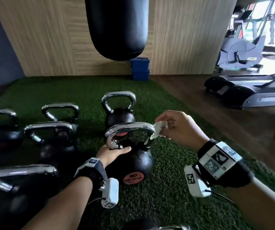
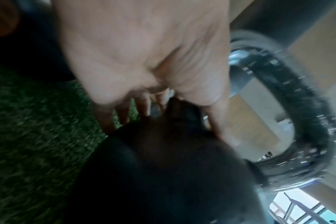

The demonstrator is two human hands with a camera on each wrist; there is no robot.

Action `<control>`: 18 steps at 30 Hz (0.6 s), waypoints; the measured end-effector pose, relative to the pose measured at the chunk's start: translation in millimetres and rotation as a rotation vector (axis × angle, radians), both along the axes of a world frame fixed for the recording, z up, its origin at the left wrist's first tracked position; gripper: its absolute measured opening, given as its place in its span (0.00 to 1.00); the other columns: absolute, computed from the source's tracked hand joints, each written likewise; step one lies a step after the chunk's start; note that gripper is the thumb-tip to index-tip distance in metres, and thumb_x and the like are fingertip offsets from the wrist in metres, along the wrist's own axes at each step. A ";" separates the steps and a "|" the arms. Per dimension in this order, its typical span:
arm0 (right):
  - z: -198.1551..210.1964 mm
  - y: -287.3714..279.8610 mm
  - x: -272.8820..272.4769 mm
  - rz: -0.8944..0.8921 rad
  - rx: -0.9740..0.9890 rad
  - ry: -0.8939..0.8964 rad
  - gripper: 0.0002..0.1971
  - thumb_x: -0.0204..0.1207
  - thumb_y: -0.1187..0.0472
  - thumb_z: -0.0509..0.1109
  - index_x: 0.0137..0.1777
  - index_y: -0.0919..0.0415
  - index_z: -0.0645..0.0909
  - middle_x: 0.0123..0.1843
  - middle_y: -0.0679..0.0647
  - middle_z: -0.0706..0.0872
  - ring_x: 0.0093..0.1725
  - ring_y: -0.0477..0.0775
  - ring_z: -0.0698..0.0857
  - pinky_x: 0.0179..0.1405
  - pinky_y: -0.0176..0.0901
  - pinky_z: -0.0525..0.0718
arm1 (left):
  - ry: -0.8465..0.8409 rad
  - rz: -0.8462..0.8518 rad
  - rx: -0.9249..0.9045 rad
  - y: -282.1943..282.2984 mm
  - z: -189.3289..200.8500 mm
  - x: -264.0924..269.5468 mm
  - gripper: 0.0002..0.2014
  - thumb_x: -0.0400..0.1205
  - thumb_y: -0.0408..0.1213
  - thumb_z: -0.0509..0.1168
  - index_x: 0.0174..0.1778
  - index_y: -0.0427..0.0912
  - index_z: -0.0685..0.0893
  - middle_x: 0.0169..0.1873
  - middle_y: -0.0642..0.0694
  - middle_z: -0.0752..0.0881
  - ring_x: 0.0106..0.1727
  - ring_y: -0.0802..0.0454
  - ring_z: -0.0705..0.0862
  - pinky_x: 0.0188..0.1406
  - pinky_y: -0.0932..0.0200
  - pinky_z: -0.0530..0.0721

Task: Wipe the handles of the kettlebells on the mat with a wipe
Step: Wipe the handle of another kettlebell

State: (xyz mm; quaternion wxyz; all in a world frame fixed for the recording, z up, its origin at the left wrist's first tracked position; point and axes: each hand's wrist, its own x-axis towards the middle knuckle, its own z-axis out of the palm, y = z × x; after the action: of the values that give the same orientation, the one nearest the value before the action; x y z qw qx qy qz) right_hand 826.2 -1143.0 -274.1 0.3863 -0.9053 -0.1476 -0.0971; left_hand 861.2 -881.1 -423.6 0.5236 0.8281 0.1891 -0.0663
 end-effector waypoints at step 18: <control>-9.7 55.9 40.5 0.152 -0.107 -0.175 0.10 0.75 0.67 0.75 0.52 0.54 0.92 0.50 0.48 0.83 0.39 0.43 0.82 0.43 0.29 0.81 | -0.212 -0.071 -0.245 -5.3 -28.8 3.7 0.19 0.69 0.54 0.85 0.54 0.69 0.90 0.48 0.76 0.90 0.50 0.79 0.87 0.44 0.84 0.79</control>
State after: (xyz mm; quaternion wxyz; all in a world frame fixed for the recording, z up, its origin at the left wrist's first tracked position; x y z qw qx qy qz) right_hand 866.7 -1087.1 -283.9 0.3294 -0.8988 -0.2540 -0.1384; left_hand 864.9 -886.4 -452.4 0.6348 0.7667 0.0941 -0.0194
